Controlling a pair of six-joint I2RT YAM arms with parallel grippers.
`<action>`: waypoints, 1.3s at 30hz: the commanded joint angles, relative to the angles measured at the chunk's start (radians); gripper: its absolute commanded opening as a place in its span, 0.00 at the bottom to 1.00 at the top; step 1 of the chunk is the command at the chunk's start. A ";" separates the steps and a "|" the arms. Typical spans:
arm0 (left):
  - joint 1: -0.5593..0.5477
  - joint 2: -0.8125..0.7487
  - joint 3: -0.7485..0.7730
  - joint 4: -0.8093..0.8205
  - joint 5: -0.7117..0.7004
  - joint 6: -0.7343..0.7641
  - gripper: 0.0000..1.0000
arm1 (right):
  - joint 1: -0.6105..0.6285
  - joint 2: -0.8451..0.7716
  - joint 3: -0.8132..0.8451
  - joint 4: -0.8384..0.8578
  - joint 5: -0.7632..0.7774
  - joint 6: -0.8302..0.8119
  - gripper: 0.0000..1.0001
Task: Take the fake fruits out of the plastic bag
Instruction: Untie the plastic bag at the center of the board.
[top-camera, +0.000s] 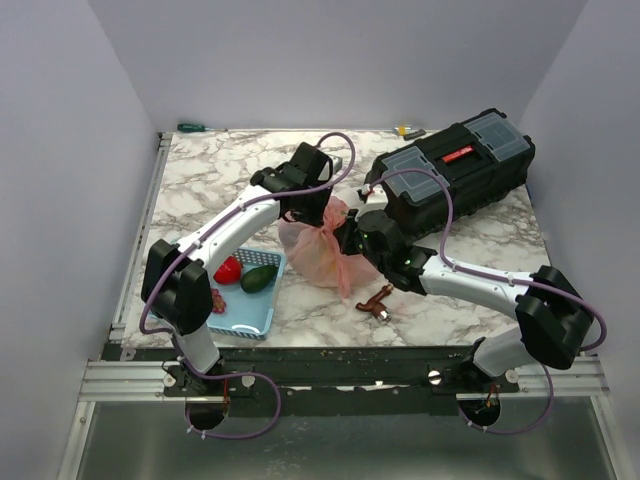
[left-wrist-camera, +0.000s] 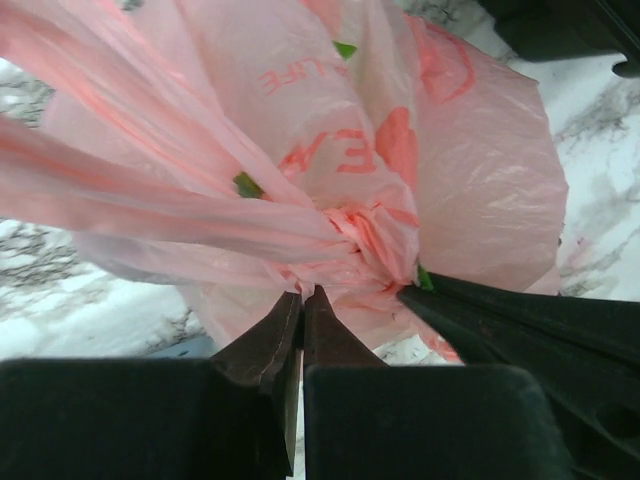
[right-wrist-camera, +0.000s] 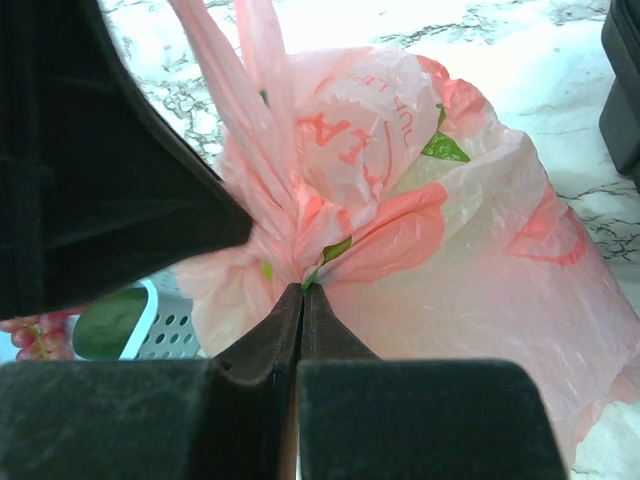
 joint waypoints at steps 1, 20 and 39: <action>0.001 -0.085 -0.028 0.027 -0.217 -0.017 0.00 | -0.004 -0.021 0.010 -0.072 0.095 -0.022 0.02; 0.001 -0.132 -0.033 0.013 -0.357 -0.012 0.00 | -0.004 -0.115 -0.051 -0.156 0.236 -0.105 0.02; 0.001 -0.097 0.013 -0.026 -0.277 -0.021 0.00 | 0.083 -0.118 0.064 -0.221 0.064 -0.296 0.63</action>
